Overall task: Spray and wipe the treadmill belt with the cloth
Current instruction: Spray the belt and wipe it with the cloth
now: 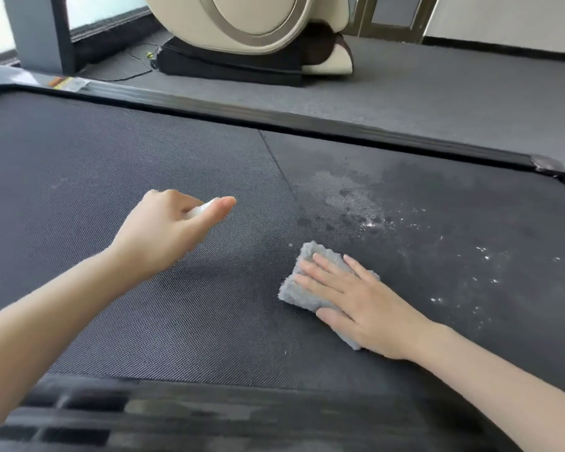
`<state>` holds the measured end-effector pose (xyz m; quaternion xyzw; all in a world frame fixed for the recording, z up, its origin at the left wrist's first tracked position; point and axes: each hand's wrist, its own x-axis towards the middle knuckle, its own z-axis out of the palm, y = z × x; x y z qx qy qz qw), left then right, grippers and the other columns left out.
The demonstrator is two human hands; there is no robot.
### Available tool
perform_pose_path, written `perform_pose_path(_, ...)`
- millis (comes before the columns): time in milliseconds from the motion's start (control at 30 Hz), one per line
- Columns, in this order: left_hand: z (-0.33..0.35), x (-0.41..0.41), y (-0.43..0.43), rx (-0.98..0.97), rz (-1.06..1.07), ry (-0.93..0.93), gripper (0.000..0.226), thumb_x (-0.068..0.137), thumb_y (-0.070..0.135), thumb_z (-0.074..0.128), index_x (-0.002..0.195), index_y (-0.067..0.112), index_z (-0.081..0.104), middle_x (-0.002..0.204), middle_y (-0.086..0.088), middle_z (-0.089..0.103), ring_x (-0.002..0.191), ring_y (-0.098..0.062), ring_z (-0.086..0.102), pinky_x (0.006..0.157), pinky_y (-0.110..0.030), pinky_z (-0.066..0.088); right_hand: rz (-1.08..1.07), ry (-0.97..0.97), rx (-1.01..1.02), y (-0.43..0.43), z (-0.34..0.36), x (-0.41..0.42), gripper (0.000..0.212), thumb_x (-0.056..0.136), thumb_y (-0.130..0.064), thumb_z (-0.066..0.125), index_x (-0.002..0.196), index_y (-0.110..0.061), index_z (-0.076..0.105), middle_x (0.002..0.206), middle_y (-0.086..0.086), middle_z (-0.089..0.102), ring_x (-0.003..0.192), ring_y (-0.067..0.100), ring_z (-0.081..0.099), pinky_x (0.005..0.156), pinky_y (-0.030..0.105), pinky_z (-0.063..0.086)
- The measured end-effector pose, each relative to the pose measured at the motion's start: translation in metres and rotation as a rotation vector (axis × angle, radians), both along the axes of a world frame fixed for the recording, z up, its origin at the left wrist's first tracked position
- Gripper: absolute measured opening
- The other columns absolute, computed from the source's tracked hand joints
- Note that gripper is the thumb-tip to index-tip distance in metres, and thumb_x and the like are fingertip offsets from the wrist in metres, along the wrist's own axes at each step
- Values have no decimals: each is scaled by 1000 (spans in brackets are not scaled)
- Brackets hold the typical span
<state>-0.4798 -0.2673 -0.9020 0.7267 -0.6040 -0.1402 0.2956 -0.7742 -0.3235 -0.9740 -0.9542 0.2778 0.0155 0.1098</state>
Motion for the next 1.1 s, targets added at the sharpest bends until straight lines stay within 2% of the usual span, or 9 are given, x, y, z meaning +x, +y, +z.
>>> perform_pose_path(133,-3,-31,-2,4,-18,-10,79,70,83,36,48,8,47,38,2,51,40,-13,51,62,-39,55,-210,2,22,-40,-3,-45,51,95,-53,12,144,-49,-1,153,-28,-11,137,-12,-20,119,34,-10)
perform_pose_path(267,-11,-55,-4,44,-46,-29,77,69,84,36,48,11,44,38,4,49,39,-12,50,63,-44,56,-384,-1,16,-72,-7,-71,52,98,-48,16,148,-44,1,156,-24,-5,139,-10,-17,116,28,-12)
perform_pose_path(367,-15,-68,-5,87,-68,-81,88,68,85,35,58,-2,46,46,-8,51,46,-26,52,66,-50,55,-395,-5,-5,-76,-12,-74,53,99,-47,15,150,-40,4,156,-22,-5,139,-8,-15,116,30,-11)
perform_pose_path(467,-15,-76,-6,109,-90,-141,90,66,86,35,61,-3,44,53,-17,53,57,-35,58,65,-52,54,-389,-26,-14,-77,-14,-73,53,99,-47,14,151,-39,5,157,-21,-4,140,-6,-15,117,33,-10)
perform_pose_path(600,-12,-75,0,176,-163,-185,87,65,87,34,59,0,42,50,-8,49,55,-32,58,67,-49,54,-382,-43,-6,-78,-14,-74,54,99,-48,14,151,-37,5,157,-20,-4,142,-4,-13,118,36,-9)
perform_pose_path(700,-12,-76,11,139,-163,-267,76,66,84,31,53,9,33,46,-4,37,47,-24,40,54,-35,42,-383,-31,-17,-78,-16,-74,55,98,-50,12,151,-38,4,157,-20,-5,142,-3,-13,119,39,-7)
perform_pose_path(767,-17,-76,21,86,-161,-291,69,69,79,31,52,12,28,46,3,29,48,-20,31,53,-34,37,-384,-36,-18,-79,-17,-75,55,98,-51,12,151,-38,4,157,-20,-5,142,-3,-13,119,39,-6)
perform_pose_path(1000,-22,-64,34,109,-85,-378,79,66,85,26,55,8,42,46,3,39,50,-20,42,55,-31,41,-391,-31,-9,-78,-14,-74,54,99,-50,14,151,-38,4,157,-20,-5,142,-3,-13,119,39,-6)
perform_pose_path(1100,-21,-60,28,60,-12,-380,77,66,85,25,52,9,36,45,2,38,49,-20,42,53,-30,35,-396,-43,0,-76,-13,-73,53,99,-49,14,151,-39,4,157,-21,-5,142,-4,-13,119,38,-7)
